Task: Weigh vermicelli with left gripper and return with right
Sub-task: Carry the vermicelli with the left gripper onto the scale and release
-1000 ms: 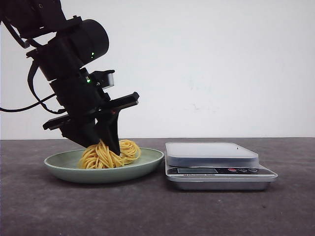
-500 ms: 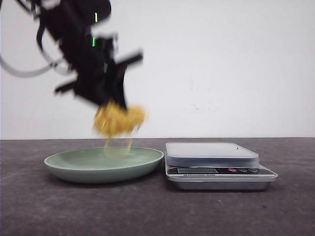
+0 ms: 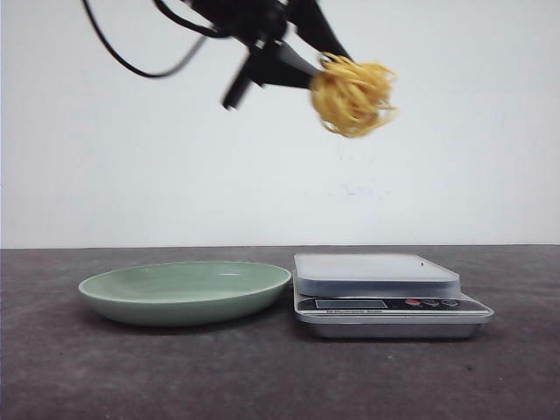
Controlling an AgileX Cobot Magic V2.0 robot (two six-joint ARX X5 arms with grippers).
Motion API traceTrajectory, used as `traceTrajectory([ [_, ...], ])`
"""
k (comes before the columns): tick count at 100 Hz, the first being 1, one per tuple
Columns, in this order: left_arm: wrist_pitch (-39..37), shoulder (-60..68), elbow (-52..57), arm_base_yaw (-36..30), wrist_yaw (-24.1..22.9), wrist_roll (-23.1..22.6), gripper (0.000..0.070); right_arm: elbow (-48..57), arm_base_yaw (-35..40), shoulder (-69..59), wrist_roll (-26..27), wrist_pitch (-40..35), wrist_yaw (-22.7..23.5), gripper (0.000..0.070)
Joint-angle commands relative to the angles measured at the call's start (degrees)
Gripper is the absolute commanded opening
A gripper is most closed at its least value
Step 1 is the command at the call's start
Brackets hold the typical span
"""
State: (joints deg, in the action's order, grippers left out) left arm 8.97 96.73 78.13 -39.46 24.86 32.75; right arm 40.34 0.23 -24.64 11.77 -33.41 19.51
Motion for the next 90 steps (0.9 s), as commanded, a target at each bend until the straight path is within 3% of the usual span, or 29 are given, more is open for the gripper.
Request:
traceTrajectory([
  [1,-1.7,3.0,0.7,-0.9,-1.1,3.2,0.0004,0.9,0.1,-0.3,-0.2,0.4,0.2,0.0533],
  [24,-4.8,11.6,0.8,-1.0,-1.5,7.6,0.0004,0.9,0.1,-0.3,-0.2,0.3,0.2,0.0533],
  [59,-3.9,15.4,0.8,-0.5,-5.4,5.6,0.0007,0.9,0.1,-0.3,-0.2,0.3,0.7,0.0533],
  [64,-4.0,15.4,0.8,-0.5,-5.3,5.0,0.0068,0.9,0.1,-0.3,-0.2,0.3,0.7,0.0533],
  [73,-3.9,15.4,0.8,-0.1,-5.3,5.0,0.0295,0.9,0.1,-0.3,-0.2,0.3,0.7,0.0533],
  [77,-3.8,15.4,0.8,0.0,-5.3,5.0,0.0357,0.9,0.1,-0.3,-0.2,0.3,0.7,0.0533],
  [90,-4.3,15.4,0.9,0.3,-4.7,3.7,0.0364,0.9,0.1,-0.3,-0.2,0.3,0.7,0.0534],
])
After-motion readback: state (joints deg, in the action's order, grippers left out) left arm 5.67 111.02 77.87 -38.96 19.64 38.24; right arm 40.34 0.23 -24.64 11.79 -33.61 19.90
